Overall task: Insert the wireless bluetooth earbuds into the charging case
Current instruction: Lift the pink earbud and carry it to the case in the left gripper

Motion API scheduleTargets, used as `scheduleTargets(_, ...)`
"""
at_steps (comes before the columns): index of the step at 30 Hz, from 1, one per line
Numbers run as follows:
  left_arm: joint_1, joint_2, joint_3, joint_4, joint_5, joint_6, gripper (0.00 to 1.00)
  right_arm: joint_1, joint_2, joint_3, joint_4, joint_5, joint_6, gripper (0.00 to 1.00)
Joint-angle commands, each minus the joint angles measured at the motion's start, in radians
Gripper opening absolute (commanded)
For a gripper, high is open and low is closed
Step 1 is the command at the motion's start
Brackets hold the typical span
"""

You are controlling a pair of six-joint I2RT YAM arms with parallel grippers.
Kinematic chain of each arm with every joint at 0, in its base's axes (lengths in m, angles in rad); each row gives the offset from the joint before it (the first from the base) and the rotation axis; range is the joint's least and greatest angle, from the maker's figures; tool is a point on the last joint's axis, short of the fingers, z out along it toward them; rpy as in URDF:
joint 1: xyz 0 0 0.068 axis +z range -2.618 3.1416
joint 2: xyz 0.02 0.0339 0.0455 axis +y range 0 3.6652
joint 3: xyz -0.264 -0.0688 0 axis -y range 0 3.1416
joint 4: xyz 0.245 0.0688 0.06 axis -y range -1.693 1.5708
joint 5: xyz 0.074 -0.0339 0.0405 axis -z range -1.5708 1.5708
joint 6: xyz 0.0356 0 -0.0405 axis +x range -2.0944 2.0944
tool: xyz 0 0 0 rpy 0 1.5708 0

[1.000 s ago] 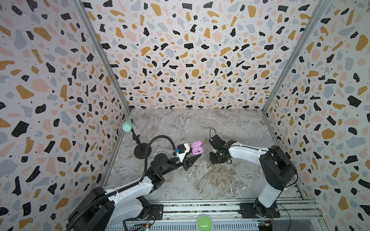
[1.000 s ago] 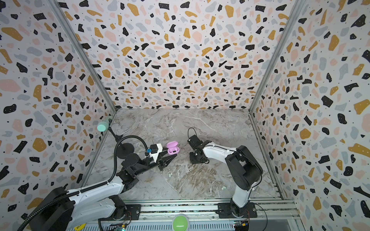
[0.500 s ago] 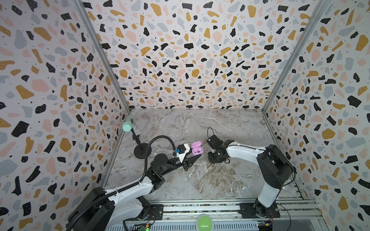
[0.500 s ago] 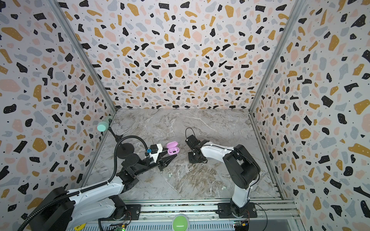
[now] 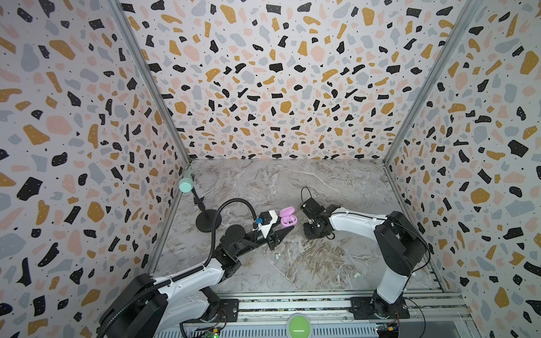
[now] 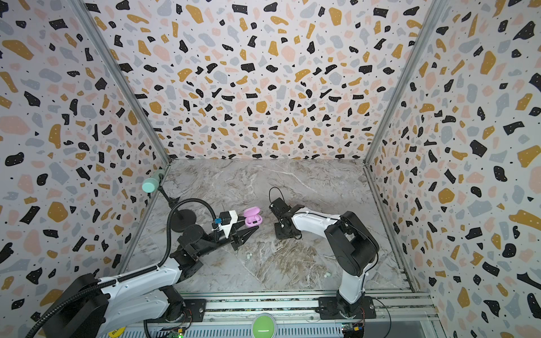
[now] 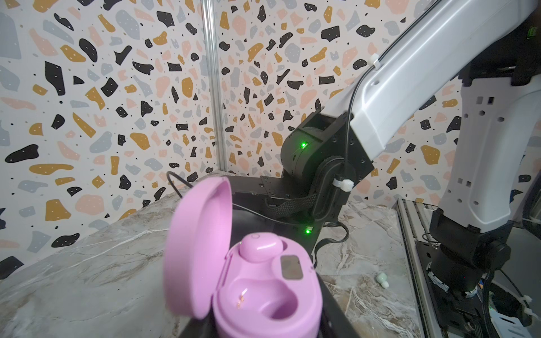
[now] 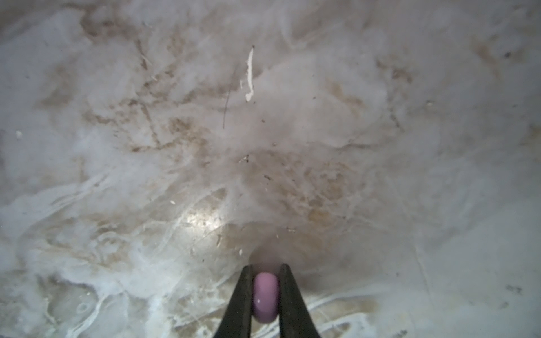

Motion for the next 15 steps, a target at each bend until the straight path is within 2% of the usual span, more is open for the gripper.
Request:
scheduleTargets(1,0.007,-0.007,-0.005,0.039,0.004,0.009,0.08,-0.011,-0.098,-0.03,-0.011,-0.011,-0.001,0.12)
scheduleTargets(6,0.007,0.007,0.001,0.053,0.013,0.001,0.08,-0.044,-0.245,-0.076,-0.003,-0.067,0.017,0.12)
scheduleTargets(15,0.007,0.066,0.006,0.125,0.04,-0.02,0.09,-0.103,-0.618,-0.109,0.033,-0.204,0.081,0.12)
